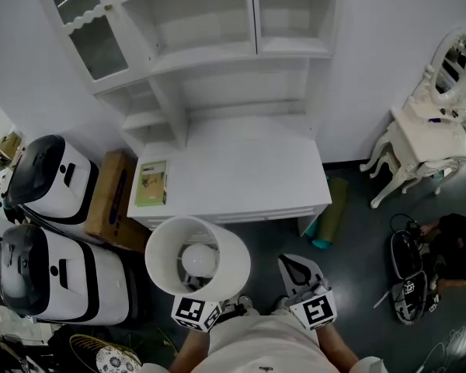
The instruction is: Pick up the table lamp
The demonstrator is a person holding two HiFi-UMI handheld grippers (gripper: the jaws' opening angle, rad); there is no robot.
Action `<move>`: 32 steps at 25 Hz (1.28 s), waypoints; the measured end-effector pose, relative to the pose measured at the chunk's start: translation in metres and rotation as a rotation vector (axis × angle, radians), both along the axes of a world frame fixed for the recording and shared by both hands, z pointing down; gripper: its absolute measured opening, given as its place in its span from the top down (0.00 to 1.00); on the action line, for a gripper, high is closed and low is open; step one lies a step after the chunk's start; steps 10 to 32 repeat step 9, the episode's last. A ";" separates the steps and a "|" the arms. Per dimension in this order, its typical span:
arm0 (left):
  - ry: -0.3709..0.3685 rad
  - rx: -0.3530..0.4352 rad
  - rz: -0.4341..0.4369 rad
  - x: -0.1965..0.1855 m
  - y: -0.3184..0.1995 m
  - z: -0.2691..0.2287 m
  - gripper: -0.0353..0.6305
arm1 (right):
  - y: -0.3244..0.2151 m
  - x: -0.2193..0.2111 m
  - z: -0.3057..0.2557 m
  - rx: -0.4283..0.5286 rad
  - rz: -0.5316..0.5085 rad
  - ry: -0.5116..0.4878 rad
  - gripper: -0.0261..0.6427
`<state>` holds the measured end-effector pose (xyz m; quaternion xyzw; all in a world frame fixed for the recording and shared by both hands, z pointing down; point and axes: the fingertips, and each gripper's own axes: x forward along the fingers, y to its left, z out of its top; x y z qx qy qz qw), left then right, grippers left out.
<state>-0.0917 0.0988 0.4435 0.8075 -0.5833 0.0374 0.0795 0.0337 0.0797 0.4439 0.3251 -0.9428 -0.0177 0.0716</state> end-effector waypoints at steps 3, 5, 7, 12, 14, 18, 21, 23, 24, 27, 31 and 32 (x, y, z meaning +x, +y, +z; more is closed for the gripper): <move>-0.004 0.004 0.002 0.006 0.002 -0.002 0.75 | 0.002 0.006 0.000 0.006 -0.003 0.000 0.94; -0.004 0.001 0.002 0.011 0.004 -0.001 0.75 | 0.005 0.010 0.001 0.008 -0.009 0.002 0.94; -0.002 -0.004 0.001 0.015 0.007 0.000 0.75 | 0.007 0.014 0.003 0.003 -0.015 0.012 0.94; -0.001 -0.009 -0.001 0.019 0.008 0.000 0.75 | 0.010 0.019 0.005 -0.008 -0.016 0.018 0.94; -0.001 -0.009 -0.001 0.019 0.008 0.000 0.75 | 0.010 0.019 0.005 -0.008 -0.016 0.018 0.94; -0.001 -0.009 -0.001 0.019 0.008 0.000 0.75 | 0.010 0.019 0.005 -0.008 -0.016 0.018 0.94; -0.001 -0.009 -0.001 0.019 0.008 0.000 0.75 | 0.010 0.019 0.005 -0.008 -0.016 0.018 0.94; -0.001 -0.009 -0.001 0.019 0.008 0.000 0.75 | 0.010 0.019 0.005 -0.008 -0.016 0.018 0.94; -0.001 -0.009 -0.001 0.019 0.008 0.000 0.75 | 0.010 0.019 0.005 -0.008 -0.016 0.018 0.94; -0.001 -0.009 -0.001 0.019 0.008 0.000 0.75 | 0.010 0.019 0.005 -0.008 -0.016 0.018 0.94; -0.001 -0.009 -0.001 0.019 0.008 0.000 0.75 | 0.010 0.019 0.005 -0.008 -0.016 0.018 0.94; -0.001 -0.009 -0.001 0.019 0.008 0.000 0.75 | 0.010 0.019 0.005 -0.008 -0.016 0.018 0.94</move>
